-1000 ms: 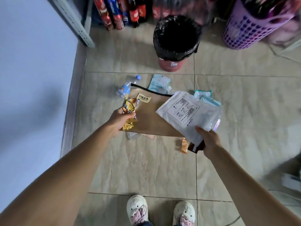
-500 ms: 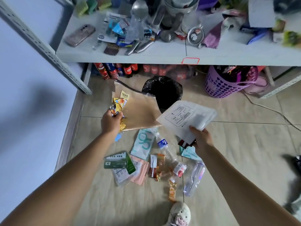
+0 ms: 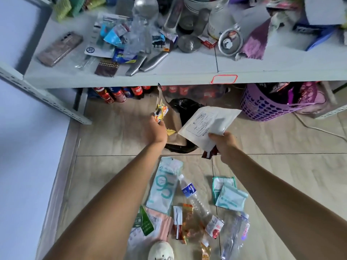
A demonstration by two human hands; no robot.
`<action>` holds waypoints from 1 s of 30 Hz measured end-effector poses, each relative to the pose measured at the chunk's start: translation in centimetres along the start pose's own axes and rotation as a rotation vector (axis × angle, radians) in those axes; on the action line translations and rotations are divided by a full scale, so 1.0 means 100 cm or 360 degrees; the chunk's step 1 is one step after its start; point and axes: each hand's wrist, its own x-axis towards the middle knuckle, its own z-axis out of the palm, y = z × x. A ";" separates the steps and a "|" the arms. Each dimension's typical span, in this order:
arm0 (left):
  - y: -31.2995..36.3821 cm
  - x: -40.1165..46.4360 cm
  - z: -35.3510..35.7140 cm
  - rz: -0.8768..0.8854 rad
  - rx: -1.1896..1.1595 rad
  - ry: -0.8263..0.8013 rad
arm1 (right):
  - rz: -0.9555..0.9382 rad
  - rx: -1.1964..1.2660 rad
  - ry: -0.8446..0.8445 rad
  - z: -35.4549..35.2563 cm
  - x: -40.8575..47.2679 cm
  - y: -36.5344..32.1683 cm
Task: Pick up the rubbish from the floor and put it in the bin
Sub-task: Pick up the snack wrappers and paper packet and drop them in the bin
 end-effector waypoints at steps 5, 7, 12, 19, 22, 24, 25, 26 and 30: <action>-0.013 0.034 0.035 -0.0076 -0.0043 -0.0221 | -0.0015 -0.0281 -0.0009 0.030 0.040 -0.007; -0.022 0.046 0.046 -0.0126 -0.0057 -0.0376 | -0.0002 -0.0332 -0.0023 0.043 0.052 -0.007; -0.041 0.068 0.062 -0.0280 -0.0196 -0.0760 | 0.0016 -0.0408 -0.0151 0.068 0.067 -0.010; -0.039 0.079 0.061 -0.0318 -0.0247 -0.1030 | -0.0001 -0.0535 -0.0249 0.084 0.071 -0.015; -0.041 0.078 0.064 -0.0280 -0.0012 -0.1125 | -0.0084 -0.0673 -0.0257 0.083 0.072 -0.010; -0.045 0.077 0.067 -0.0246 0.0150 -0.1172 | -0.0194 -0.0889 -0.0250 0.080 0.071 -0.002; -0.047 0.076 0.067 -0.0211 0.0262 -0.1163 | -0.0270 -0.1059 -0.0237 0.077 0.071 0.002; -0.049 0.074 0.065 -0.0141 0.0400 -0.1109 | -0.0356 -0.1241 -0.0218 0.074 0.070 0.007; -0.058 0.060 0.048 0.0406 0.0730 -0.0623 | -0.0717 -0.1707 -0.0097 0.060 0.064 0.021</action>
